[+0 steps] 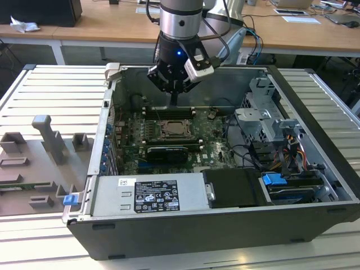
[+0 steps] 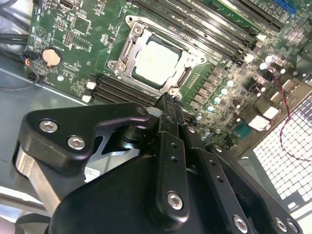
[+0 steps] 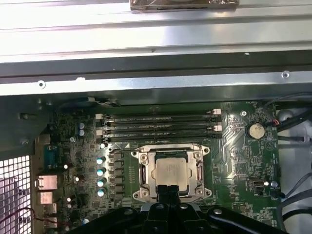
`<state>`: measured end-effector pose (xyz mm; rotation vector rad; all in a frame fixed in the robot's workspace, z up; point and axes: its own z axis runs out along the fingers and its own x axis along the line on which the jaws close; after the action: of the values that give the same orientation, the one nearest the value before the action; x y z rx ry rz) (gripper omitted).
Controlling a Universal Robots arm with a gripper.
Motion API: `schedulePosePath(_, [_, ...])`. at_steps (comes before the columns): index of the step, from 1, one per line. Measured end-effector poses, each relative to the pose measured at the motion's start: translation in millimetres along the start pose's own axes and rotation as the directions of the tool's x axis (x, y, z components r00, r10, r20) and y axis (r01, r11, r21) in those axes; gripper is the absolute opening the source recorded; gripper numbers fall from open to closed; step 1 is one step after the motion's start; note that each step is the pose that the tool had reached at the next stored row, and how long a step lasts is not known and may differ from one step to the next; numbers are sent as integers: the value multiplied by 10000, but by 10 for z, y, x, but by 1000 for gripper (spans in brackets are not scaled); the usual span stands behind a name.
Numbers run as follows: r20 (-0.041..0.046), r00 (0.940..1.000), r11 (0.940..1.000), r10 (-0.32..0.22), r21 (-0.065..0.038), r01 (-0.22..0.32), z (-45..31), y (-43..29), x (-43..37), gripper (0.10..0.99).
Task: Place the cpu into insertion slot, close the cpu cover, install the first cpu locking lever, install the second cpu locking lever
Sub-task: 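Install the first cpu locking lever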
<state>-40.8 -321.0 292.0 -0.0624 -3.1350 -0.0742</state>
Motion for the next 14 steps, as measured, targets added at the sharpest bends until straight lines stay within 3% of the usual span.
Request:
schedulePosePath(6, [20, 9985, 9985, -547, 3, 547, 4, -2, 1, 106])
schedulePosePath(14, [72, 9979, 9979, -651, 3, 651, 32, -4, 117, 106])
